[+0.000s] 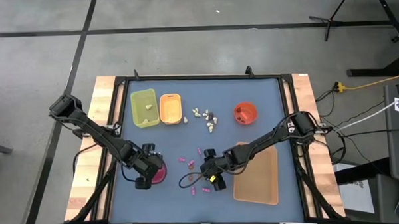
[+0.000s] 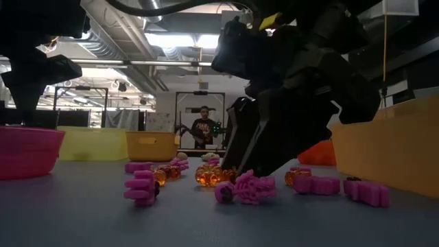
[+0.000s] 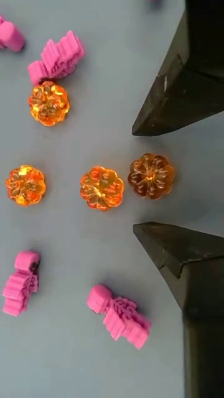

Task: Sort Halloween decoration
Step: Put the orange pumpkin toy into the orange bin

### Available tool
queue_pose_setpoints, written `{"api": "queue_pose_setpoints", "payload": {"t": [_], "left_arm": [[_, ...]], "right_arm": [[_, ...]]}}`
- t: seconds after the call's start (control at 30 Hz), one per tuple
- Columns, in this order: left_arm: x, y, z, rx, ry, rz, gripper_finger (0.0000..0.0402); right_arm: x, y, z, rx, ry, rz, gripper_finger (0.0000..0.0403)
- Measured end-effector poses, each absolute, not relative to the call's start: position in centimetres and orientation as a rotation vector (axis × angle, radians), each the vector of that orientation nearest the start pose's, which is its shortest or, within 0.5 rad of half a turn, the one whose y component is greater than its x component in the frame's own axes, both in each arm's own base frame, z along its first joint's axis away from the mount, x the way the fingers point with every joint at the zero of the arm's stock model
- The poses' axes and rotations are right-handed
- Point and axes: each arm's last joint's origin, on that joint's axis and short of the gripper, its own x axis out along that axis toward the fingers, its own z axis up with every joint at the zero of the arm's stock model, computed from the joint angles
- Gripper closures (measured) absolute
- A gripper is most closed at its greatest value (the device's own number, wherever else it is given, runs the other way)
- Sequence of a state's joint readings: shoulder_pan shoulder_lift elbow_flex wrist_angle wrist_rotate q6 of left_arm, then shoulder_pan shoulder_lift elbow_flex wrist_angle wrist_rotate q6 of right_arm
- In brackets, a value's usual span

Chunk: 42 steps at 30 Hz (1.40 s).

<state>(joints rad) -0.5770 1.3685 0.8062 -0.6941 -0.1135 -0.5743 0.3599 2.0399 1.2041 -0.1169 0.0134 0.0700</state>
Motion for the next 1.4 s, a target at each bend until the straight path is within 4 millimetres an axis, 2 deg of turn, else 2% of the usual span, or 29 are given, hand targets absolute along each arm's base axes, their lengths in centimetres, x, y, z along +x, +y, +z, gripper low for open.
{"api": "queue_pose_setpoints", "payload": {"t": [0.37, 0.73, 0.9, 1.17, 1.3, 1.4], "left_arm": [[20.0, -12.6, 19.0, -0.066, 1.243, -0.043, 0.0234], [20.0, -12.6, 19.0, -0.064, 1.241, -0.039, 0.0234], [20.0, -12.6, 19.0, -0.064, 1.241, -0.04, 0.0234], [20.0, -12.6, 19.0, -0.064, 1.241, -0.039, 0.0234], [20.0, -12.6, 19.0, -0.063, 1.241, -0.039, 0.0234], [20.0, -12.6, 19.0, -0.063, 1.241, -0.039, 0.0234]], "right_arm": [[37.8, 14.2, 11.8, -0.112, 0.954, 0.29, 0.0169], [37.8, 14.2, 11.7, -0.11, 0.955, 0.293, 0.0274], [37.8, 14.2, 11.7, -0.108, 0.956, 0.292, 0.0303], [38.2, 14.4, 12.2, -0.109, 0.958, 0.291, 0.03], [38.9, 14.6, 13.4, -0.118, 0.998, 0.285, 0.0298], [39.5, 14.8, 15.1, -0.131, 1.05, 0.276, 0.03]]}}
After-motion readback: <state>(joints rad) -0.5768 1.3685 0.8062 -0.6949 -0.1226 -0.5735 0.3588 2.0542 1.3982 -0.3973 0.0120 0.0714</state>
